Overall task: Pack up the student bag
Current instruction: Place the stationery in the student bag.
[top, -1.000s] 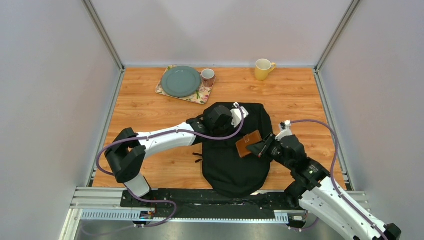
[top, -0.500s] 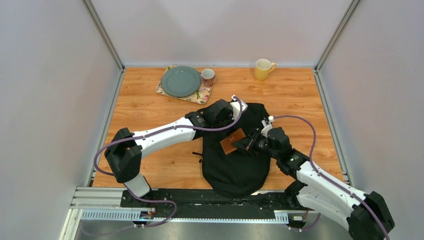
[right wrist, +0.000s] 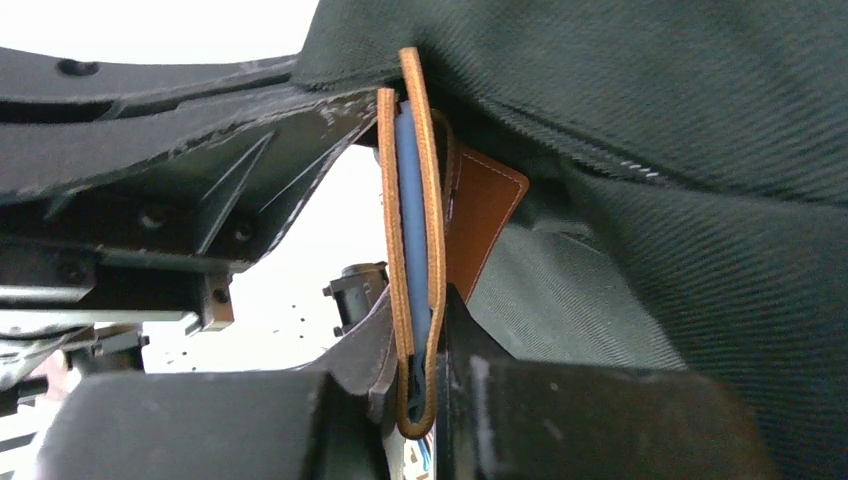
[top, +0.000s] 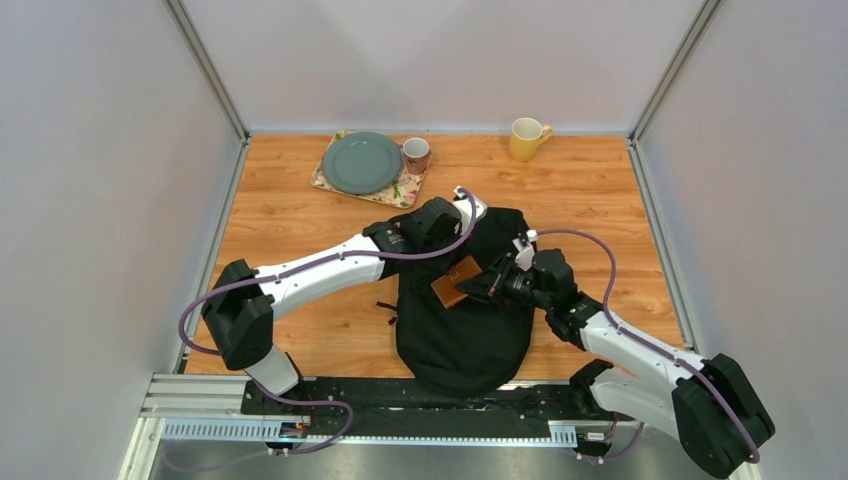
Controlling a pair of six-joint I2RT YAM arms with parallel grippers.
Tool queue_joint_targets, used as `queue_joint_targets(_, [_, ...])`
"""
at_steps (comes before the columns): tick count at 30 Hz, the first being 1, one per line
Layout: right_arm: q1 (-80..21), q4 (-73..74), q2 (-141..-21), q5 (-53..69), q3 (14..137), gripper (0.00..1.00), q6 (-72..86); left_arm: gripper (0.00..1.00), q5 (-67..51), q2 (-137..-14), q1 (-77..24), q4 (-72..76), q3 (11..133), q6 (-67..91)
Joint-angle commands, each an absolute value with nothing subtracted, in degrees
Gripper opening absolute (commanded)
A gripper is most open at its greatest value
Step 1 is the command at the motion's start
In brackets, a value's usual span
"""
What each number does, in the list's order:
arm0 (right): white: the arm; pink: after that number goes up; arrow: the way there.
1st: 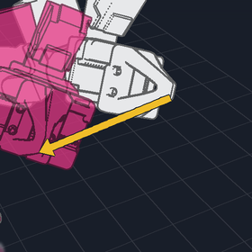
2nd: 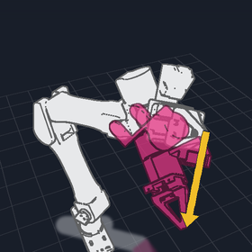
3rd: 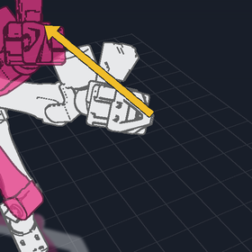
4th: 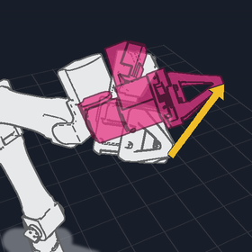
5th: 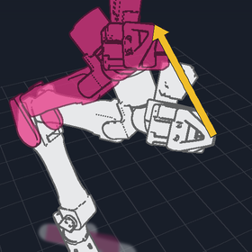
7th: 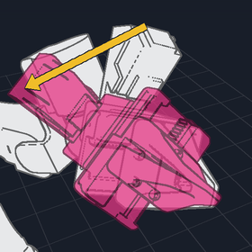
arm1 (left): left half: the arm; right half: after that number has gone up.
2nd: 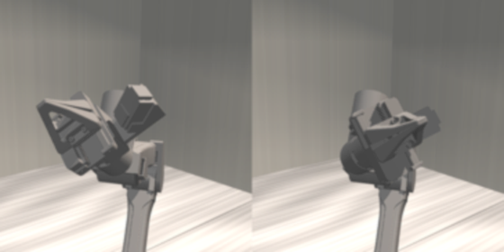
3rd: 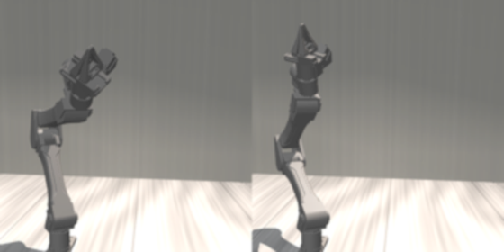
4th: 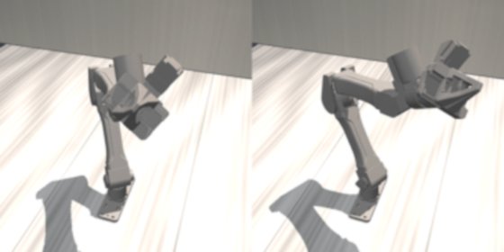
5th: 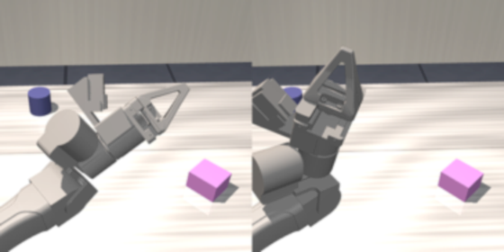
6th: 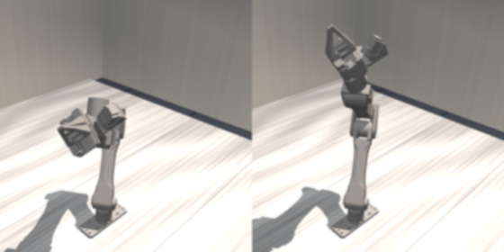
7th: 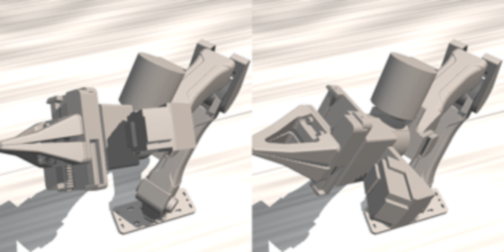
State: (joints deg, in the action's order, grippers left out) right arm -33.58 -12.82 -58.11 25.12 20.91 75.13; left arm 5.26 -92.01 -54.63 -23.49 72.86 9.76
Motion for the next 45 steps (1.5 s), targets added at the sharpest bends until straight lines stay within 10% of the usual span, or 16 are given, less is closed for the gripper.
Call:
queue_joint_targets(1, [-34.89, -17.76, -55.12, 32.52, 19.69, 0.0, 74.54, 0.0, 4.66, -89.21, -54.93, -20.83, 75.94, 11.25])
queue_joint_targets(10, [-34.72, -14.66, -45.88, 31.29, 20.39, 0.0, 68.91, 0.0, 5.1, -90.44, -54.84, -21.71, 77.52, 12.3])
queue_joint_targets(35, [-18.02, -24.78, -66.35, 38.32, 21.44, 0.0, 67.59, 0.0, 0.62, -82.71, -54.67, -19.51, 68.65, 13.62])
queue_joint_targets(45, [-18.02, -47.71, -69.78, 32.44, 18.9, 0.0, 80.06, 0.0, -4.48, -83.58, -54.67, -19.86, 67.15, 14.85])
